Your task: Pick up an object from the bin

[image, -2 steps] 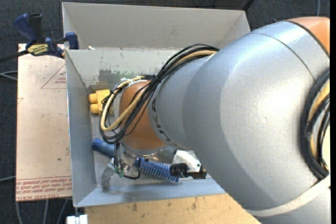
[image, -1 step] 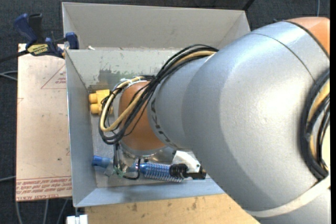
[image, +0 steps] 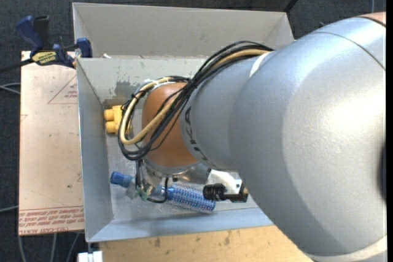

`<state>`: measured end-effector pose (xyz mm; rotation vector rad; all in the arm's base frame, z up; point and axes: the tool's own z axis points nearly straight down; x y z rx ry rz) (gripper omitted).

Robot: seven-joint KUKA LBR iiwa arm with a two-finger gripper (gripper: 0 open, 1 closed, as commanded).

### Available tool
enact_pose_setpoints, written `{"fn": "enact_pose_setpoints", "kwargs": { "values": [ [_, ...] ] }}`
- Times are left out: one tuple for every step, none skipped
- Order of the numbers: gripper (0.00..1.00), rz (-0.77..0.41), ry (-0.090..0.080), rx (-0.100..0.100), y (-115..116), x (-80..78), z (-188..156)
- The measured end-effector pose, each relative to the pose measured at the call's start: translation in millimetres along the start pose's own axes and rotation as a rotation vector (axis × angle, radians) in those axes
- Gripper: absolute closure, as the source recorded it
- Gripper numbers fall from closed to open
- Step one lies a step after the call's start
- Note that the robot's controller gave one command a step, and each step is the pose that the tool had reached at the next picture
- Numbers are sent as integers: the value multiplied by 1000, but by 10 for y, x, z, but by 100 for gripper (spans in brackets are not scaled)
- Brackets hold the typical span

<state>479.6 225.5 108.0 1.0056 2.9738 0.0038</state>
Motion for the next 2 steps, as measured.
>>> {"fn": "enact_pose_setpoints", "kwargs": {
  "values": [
    [100, -4, -1, -1, 10, -6, -450],
    [100, -7, 0, 1, 17, -11, -625]
  ]
}}
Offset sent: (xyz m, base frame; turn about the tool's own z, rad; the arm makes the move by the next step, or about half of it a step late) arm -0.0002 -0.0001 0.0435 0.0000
